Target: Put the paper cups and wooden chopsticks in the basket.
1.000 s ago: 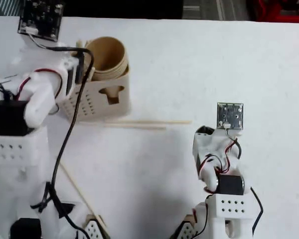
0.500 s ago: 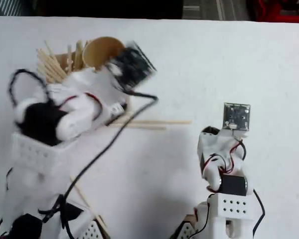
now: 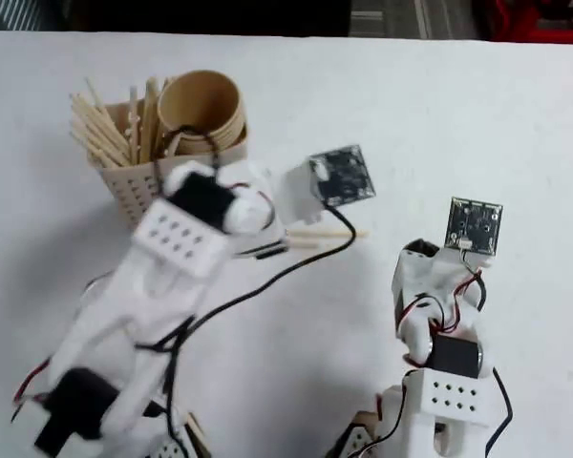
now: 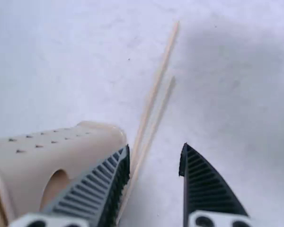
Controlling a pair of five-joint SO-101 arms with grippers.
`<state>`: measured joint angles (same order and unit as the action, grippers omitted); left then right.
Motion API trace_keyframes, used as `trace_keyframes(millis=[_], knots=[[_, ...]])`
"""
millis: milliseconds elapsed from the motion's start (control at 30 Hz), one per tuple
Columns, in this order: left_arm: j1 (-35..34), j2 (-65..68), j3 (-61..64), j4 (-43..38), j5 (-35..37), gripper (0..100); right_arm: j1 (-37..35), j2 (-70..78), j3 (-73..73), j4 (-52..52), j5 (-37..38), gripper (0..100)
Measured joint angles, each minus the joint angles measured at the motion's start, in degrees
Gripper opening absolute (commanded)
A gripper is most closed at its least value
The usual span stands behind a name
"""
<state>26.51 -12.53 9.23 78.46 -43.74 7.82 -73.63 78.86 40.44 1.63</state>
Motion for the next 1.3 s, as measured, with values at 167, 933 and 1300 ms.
trace_keyframes(millis=[167, 933, 1300], knots=[[0.4, 9.3, 0.0, -4.7, -3.4, 18, 1.9, 0.0, 0.0, -1.2, 0.0, 2.4], [-3.2, 60.0, -40.4, 6.9, -8.9, 14, 2.6, 0.0, 0.0, -1.6, 0.0, 2.4], [-2.8, 75.3, -65.7, 23.7, -9.1, 5, 2.6, 0.0, 0.0, -1.6, 0.0, 2.4]])
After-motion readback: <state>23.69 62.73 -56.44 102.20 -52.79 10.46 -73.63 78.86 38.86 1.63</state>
